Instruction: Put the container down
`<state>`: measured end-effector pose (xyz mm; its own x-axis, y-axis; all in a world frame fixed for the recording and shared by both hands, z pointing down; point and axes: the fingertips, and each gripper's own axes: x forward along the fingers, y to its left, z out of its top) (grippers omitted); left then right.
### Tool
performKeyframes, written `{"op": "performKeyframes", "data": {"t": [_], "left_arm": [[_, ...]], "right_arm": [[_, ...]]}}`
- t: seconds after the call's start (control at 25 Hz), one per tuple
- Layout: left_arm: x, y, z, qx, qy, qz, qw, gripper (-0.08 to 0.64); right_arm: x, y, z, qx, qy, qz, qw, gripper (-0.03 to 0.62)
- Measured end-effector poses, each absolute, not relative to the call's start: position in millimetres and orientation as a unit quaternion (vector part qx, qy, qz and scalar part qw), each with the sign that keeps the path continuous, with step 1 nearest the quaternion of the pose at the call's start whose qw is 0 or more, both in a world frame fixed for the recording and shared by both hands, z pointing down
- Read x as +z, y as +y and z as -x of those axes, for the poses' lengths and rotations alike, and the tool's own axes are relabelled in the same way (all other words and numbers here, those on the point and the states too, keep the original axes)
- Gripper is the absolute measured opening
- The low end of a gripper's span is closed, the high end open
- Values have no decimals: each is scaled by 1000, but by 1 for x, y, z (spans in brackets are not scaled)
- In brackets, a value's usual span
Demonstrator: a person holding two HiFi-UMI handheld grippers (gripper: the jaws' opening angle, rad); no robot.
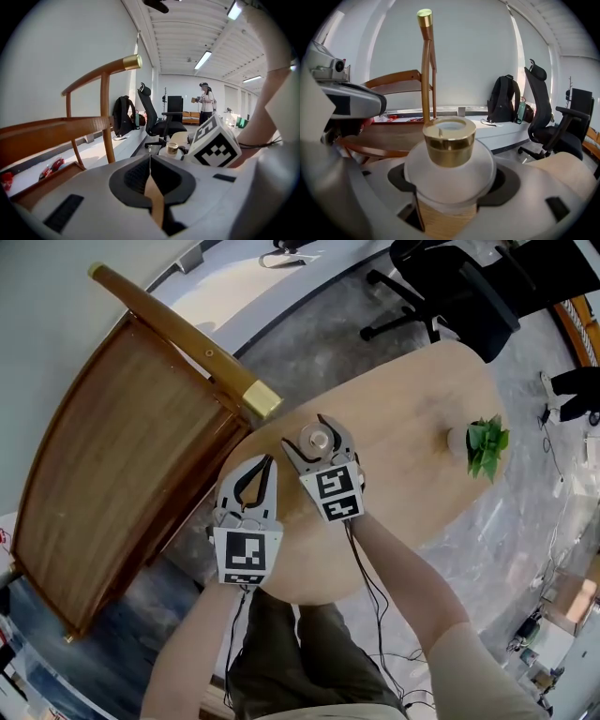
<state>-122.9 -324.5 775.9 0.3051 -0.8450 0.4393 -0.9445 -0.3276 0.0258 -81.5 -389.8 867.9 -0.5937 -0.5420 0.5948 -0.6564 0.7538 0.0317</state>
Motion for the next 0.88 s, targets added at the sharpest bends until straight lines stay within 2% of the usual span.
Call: {"op": "performKeyframes", "data": {"t": [0.28, 0.52, 0.88], "left_arm": [[820, -320, 127, 184, -567, -784, 172, 9], [829, -315, 130, 191, -575, -776, 172, 9], [829, -312, 133, 189, -578, -770, 193, 8]], "right_arm": [[906, -388, 90, 85, -891, -324, 307, 333], [926, -387, 85, 72, -886, -328, 321, 333], [917, -386, 90, 88, -900, -319, 283, 334]]}}
